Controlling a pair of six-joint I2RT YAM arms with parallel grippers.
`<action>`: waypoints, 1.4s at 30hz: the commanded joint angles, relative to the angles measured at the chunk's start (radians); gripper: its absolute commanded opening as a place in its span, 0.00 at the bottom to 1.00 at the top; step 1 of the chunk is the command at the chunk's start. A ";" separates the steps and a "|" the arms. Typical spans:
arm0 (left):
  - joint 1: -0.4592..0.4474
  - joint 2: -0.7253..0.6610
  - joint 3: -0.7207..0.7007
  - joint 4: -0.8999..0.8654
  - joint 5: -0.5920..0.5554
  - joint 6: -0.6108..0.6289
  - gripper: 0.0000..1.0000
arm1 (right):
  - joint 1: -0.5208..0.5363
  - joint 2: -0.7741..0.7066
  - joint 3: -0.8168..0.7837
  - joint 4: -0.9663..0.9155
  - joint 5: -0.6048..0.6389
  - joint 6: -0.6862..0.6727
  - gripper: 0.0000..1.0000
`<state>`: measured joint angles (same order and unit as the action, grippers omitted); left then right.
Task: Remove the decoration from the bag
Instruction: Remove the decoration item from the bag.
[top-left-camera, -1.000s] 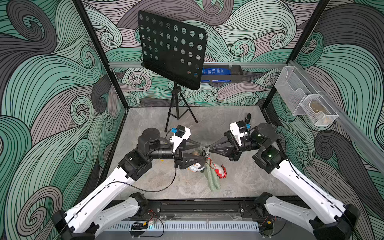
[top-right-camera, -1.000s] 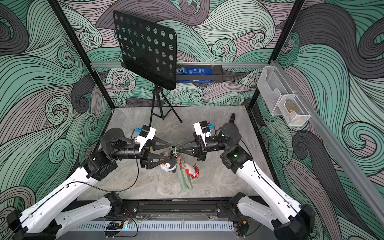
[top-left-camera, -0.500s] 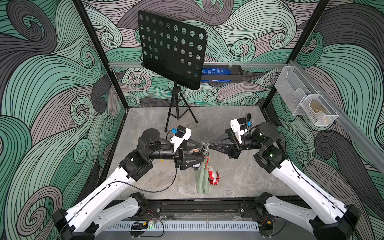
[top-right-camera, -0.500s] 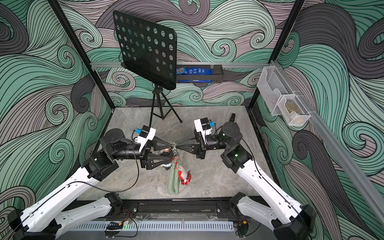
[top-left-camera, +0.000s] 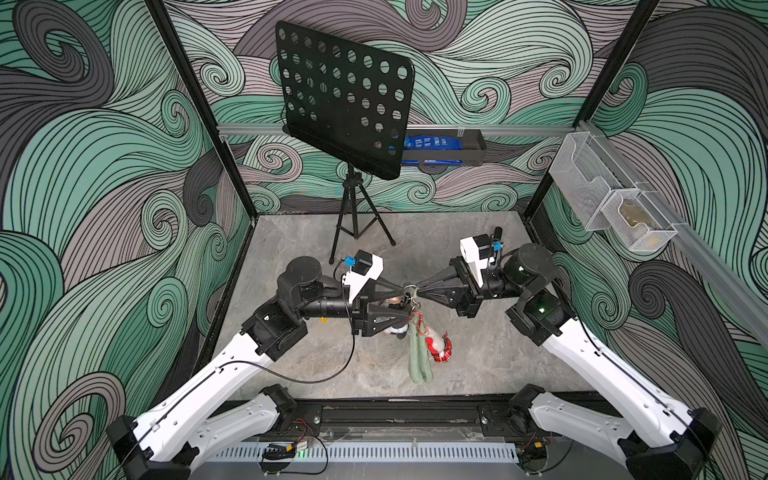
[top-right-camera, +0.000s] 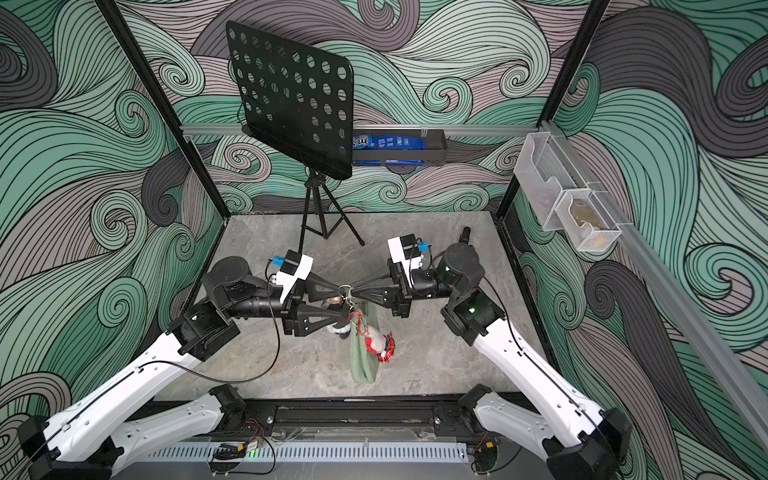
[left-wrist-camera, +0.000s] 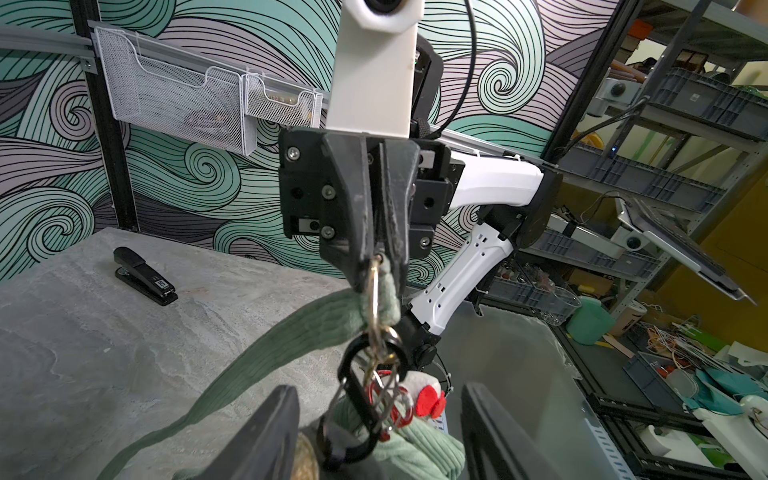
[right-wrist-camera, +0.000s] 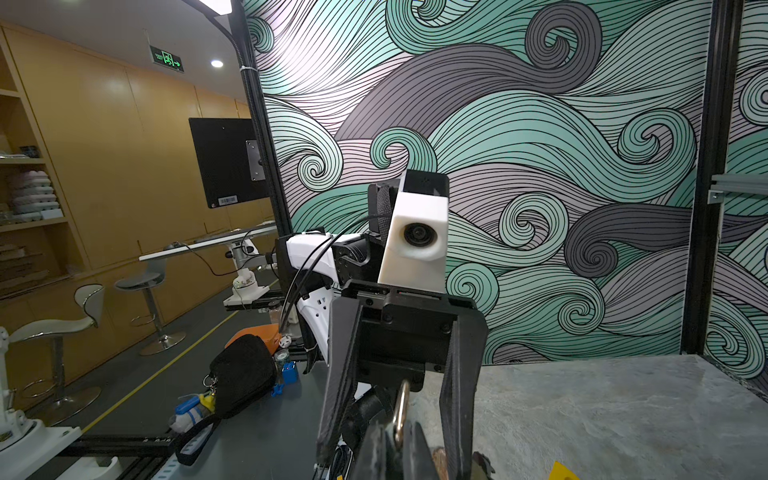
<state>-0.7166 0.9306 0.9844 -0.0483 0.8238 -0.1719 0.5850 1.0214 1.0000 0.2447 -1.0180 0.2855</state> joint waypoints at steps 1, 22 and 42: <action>-0.005 0.006 0.001 0.035 0.016 -0.013 0.65 | 0.006 -0.010 0.024 0.046 -0.003 0.020 0.00; -0.005 0.017 0.007 0.049 0.028 -0.029 0.26 | 0.006 -0.021 0.013 0.063 -0.002 0.028 0.00; -0.004 0.054 0.038 0.011 -0.038 -0.060 0.02 | 0.006 -0.078 -0.041 0.096 -0.019 -0.052 0.00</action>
<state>-0.7231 0.9676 0.9886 -0.0151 0.8303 -0.2188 0.5838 0.9802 0.9627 0.2676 -1.0077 0.2489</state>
